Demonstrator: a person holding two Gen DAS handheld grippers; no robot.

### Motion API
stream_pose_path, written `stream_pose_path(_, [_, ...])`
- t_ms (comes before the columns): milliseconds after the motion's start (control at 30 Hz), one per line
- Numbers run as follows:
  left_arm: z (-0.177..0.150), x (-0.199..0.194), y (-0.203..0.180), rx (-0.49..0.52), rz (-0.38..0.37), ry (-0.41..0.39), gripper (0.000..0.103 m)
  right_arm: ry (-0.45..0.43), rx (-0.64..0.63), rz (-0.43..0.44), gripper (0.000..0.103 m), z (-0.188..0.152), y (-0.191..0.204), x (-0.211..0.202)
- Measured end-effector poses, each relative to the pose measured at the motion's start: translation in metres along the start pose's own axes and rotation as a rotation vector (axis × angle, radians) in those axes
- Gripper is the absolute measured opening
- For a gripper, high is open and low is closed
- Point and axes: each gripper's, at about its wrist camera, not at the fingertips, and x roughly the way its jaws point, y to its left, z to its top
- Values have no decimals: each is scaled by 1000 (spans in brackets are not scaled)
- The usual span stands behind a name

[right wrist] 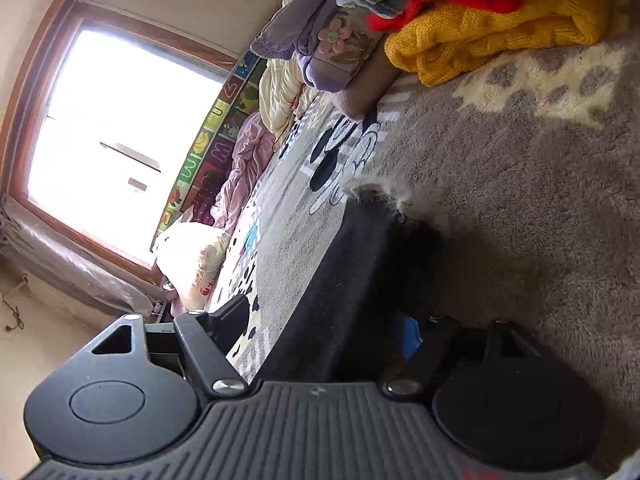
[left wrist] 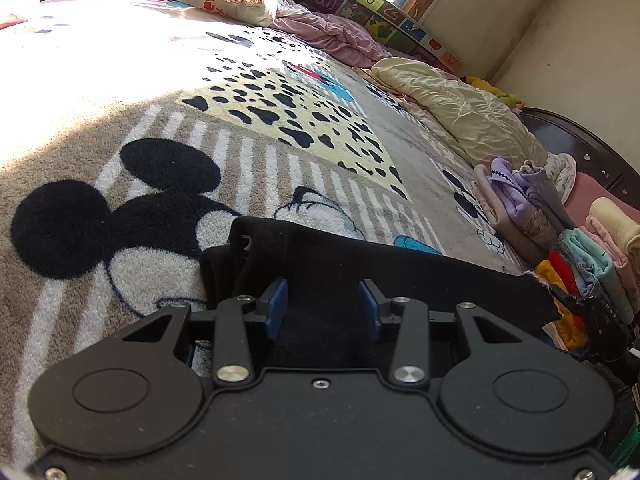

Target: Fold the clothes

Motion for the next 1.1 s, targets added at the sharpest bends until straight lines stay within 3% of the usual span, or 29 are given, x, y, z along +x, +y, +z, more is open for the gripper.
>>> stream_pose_path(100, [0,0,1,-3,-5,1,40,-37,114,93,47,3,-27,-12])
stream_pose_path(133, [0,0,1,-3,-6,1,40,-60,152,133,46,1,-34,-17])
stream_pose_path(200, [0,0,1,-3,-7,2,41,-106,228,213,44,-3,-50,-26])
stream_pose_path(467, [1,1,-1,4,-12,4,44,-122,207,288,45,-2,-56,-30])
stream_pose_path(667, [1,1,0,0,-16,6,44,-174,135,193,43,4,-46,-37])
stream_pose_path(900, [1,0,0,-8,-24,7,47,-152,84,103,22,12,-46,-26])
stream_pose_path(1100, [3,1,2,-11,-30,10,48,-156,29,44,14,11,-34,-31])
